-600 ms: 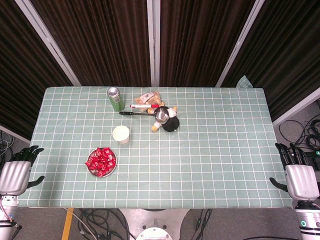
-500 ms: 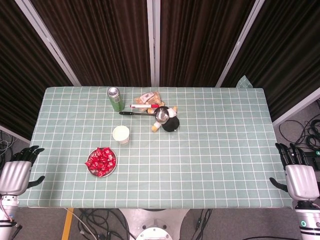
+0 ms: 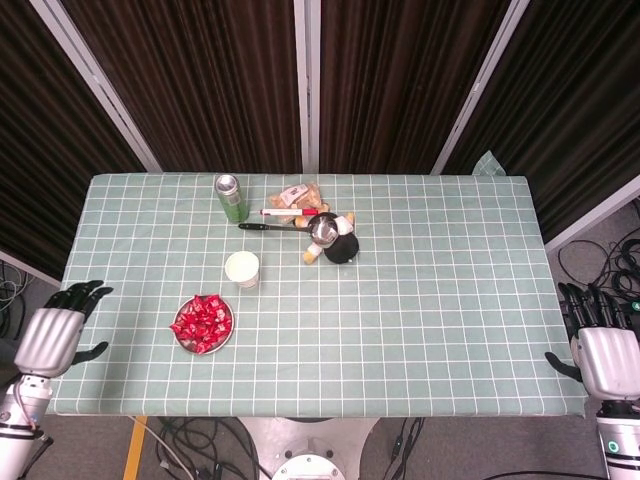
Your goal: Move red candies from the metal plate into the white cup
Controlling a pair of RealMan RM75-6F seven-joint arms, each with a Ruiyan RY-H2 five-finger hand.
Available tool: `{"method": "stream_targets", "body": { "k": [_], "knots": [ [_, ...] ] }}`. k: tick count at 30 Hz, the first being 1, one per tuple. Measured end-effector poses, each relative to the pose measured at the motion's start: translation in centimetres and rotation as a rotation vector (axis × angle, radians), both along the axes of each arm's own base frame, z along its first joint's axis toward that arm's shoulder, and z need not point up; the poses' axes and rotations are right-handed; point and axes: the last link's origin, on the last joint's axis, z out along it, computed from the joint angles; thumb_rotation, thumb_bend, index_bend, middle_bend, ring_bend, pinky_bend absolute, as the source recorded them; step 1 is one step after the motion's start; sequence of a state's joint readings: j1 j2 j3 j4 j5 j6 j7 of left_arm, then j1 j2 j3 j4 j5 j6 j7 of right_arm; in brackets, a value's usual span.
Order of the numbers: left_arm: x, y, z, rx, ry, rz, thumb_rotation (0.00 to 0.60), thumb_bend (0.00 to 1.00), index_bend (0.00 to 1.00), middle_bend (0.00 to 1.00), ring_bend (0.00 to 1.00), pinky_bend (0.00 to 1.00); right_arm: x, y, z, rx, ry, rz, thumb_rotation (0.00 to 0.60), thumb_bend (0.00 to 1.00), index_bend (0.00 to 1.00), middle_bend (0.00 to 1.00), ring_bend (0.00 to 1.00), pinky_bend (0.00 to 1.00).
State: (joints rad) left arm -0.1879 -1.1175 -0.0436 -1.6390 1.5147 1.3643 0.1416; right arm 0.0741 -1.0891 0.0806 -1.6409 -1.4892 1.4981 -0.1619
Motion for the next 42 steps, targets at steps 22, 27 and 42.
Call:
{"method": "stream_targets", "body": {
  "k": [22, 27, 42],
  "knots": [
    [4.8, 6.2, -11.5, -0.406, 0.060, -0.247, 0.600, 0.16, 0.33, 0.28, 0.20, 0.41, 0.4, -0.3, 0.3, 0.008, 0.008, -0.002, 0.600, 0.02, 0.03, 0.09, 0.00, 0.10],
    [4.4, 6.4, -12.9, -0.427, 0.088, -0.217, 0.600, 0.17, 0.36, 0.31, 0.23, 0.44, 0.3, -0.4, 0.2, 0.013, 0.005, -0.008, 0.600, 0.02, 0.03, 0.09, 0.00, 0.10],
    [4.4, 7.8, -14.8, -0.449, 0.074, -0.172, 0.600, 0.22, 0.40, 0.37, 0.29, 0.53, 0.1, -0.3, 0.2, 0.017, -0.001, -0.018, 0.600, 0.02, 0.03, 0.09, 0.00, 0.10]
  ]
}}
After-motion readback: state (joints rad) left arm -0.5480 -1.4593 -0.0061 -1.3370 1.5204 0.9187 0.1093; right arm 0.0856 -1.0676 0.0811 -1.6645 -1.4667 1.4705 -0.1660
